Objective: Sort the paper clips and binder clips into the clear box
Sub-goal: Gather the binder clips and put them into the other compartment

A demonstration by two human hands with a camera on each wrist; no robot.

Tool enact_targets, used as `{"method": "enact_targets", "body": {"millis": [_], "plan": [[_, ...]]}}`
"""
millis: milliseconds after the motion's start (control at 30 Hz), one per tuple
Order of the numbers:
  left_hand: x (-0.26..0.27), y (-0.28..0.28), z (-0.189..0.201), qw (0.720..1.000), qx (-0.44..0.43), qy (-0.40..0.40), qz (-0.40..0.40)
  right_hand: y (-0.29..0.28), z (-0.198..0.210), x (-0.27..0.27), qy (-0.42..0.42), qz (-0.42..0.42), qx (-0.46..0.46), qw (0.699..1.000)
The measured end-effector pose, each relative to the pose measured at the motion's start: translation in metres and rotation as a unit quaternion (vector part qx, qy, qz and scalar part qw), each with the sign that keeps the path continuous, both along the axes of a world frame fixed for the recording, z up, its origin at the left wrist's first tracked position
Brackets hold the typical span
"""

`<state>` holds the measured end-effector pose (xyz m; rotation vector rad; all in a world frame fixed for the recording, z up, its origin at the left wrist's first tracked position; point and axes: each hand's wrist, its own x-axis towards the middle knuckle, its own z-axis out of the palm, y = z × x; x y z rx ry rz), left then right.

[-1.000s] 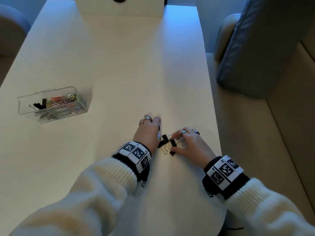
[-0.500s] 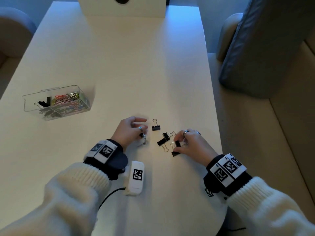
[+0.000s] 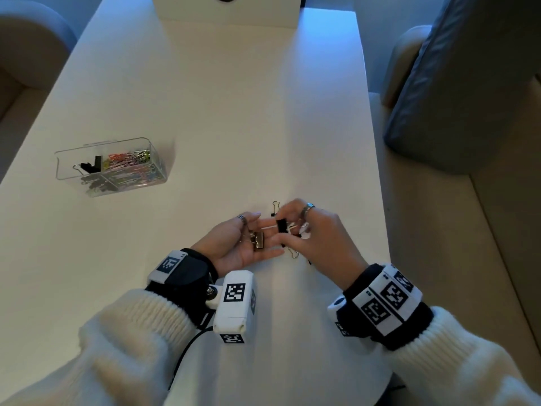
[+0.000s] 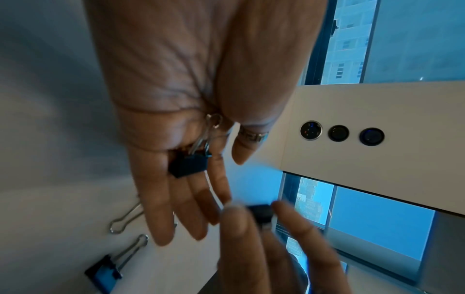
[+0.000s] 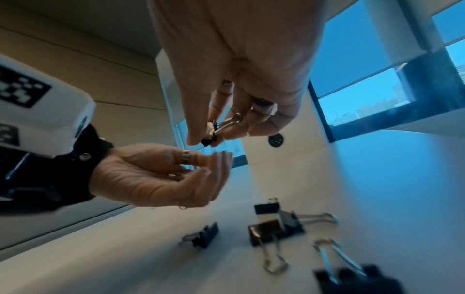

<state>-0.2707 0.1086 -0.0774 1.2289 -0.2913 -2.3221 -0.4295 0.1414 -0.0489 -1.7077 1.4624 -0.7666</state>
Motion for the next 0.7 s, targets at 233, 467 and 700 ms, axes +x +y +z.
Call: {"method": "enact_targets", "body": {"millis": [233, 467, 700], "plan": [[0.007, 0.001, 0.006, 0.999, -0.002, -0.013, 0.035, -0.017, -0.012, -0.003, 0.057, -0.06, -0.061, 0.995], [0.021, 0.002, 0.002, 0.997, -0.011, -0.007, 0.081, -0.018, -0.044, -0.028, 0.289, 0.058, 0.096, 0.951], [0.027, 0.001, -0.004, 0.996, -0.013, 0.008, 0.087, -0.017, -0.038, -0.021, 0.252, 0.008, -0.004, 0.968]]}}
